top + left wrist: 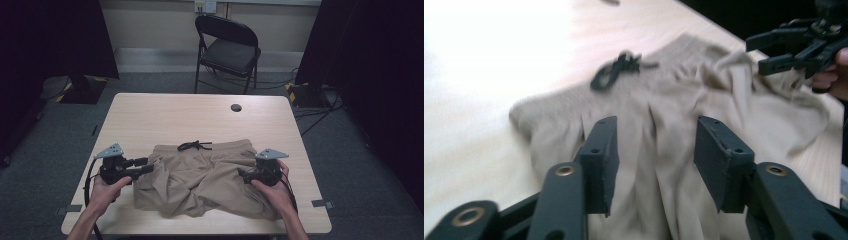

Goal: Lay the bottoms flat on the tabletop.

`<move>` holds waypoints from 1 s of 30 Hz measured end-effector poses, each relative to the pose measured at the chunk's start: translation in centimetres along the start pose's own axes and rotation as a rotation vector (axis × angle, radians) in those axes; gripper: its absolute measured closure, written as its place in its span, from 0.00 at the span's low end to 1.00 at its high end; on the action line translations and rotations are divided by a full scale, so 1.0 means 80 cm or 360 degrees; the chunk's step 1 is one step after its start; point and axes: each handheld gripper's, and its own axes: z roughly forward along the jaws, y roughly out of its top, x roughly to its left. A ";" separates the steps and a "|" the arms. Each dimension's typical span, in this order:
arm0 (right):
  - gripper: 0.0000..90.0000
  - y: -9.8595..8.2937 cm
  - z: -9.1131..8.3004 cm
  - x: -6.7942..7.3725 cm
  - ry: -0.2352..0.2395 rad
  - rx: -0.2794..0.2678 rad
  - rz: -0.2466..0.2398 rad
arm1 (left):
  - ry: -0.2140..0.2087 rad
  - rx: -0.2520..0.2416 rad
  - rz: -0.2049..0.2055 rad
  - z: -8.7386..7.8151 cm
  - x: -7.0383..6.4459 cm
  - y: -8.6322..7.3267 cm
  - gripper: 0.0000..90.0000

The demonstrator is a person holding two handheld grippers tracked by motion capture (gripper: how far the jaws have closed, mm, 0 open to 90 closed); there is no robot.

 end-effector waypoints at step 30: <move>0.75 -0.055 -0.002 -0.007 0.0037 0.0151 -0.0008 | 0.0015 0.0399 -0.0040 0.046 0.006 -0.058 0.80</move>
